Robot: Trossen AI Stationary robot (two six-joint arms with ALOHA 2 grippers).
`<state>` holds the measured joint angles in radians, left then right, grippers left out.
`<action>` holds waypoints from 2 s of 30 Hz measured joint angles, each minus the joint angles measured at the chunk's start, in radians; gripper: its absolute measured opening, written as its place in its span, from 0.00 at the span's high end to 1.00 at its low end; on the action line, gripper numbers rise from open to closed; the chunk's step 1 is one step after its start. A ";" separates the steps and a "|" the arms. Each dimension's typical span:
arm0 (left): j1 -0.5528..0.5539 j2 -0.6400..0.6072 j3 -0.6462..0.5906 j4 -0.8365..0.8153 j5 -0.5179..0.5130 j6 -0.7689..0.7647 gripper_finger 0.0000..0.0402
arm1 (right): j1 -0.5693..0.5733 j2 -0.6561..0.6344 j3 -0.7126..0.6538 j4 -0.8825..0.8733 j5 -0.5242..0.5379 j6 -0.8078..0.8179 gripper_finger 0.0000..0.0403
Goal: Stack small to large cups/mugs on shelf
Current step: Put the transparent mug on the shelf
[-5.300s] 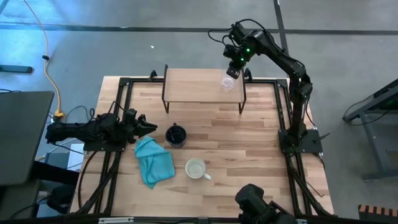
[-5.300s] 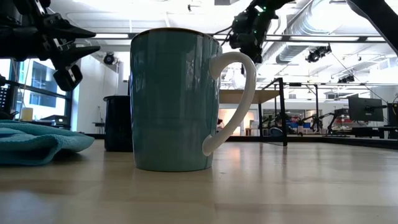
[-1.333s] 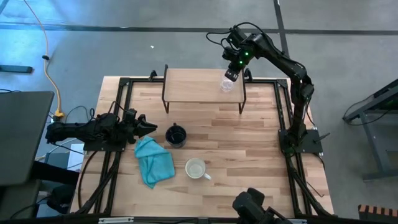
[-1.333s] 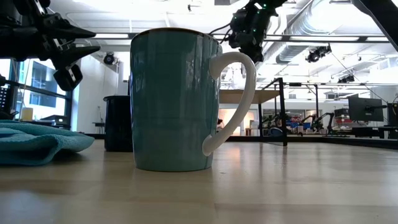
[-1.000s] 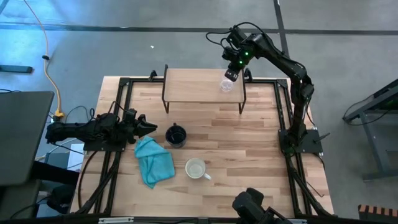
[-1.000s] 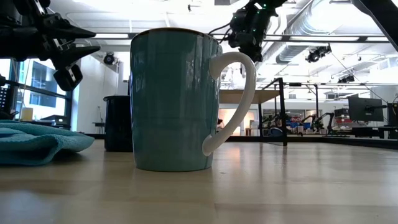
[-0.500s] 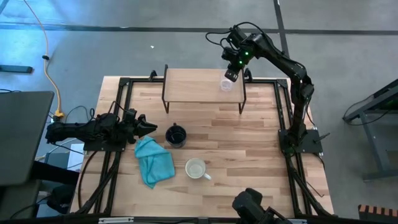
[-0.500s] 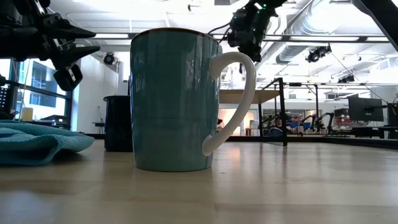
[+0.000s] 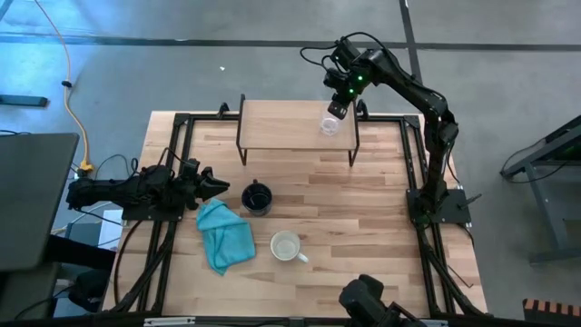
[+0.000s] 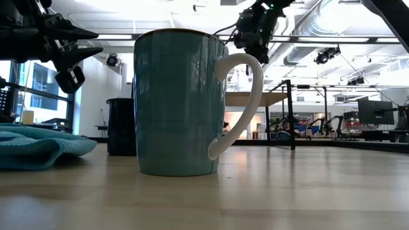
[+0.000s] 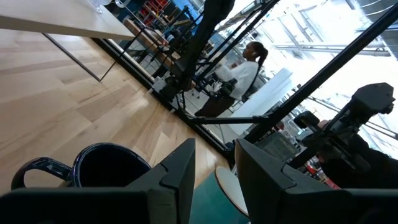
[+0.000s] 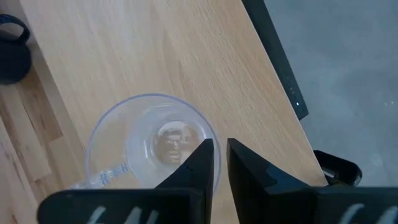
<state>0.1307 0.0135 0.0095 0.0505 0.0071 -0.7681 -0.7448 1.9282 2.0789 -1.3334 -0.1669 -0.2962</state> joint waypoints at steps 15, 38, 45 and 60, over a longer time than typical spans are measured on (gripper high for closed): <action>0.000 0.000 0.000 0.000 0.000 0.000 0.74 | 0.000 0.000 0.000 0.017 0.000 -0.010 0.91; 0.000 0.000 0.000 0.000 0.000 0.000 0.74 | 0.000 0.000 0.000 0.010 -0.013 -0.019 0.77; 0.000 0.000 0.000 0.000 0.000 0.000 0.74 | 0.000 0.000 0.000 0.007 -0.027 -0.020 0.77; 0.000 0.000 0.000 0.000 0.000 0.000 0.74 | 0.000 0.000 0.000 -0.009 -0.052 -0.026 0.77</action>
<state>0.1307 0.0135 0.0097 0.0502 0.0071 -0.7681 -0.7448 1.9282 2.0792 -1.3426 -0.2186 -0.3225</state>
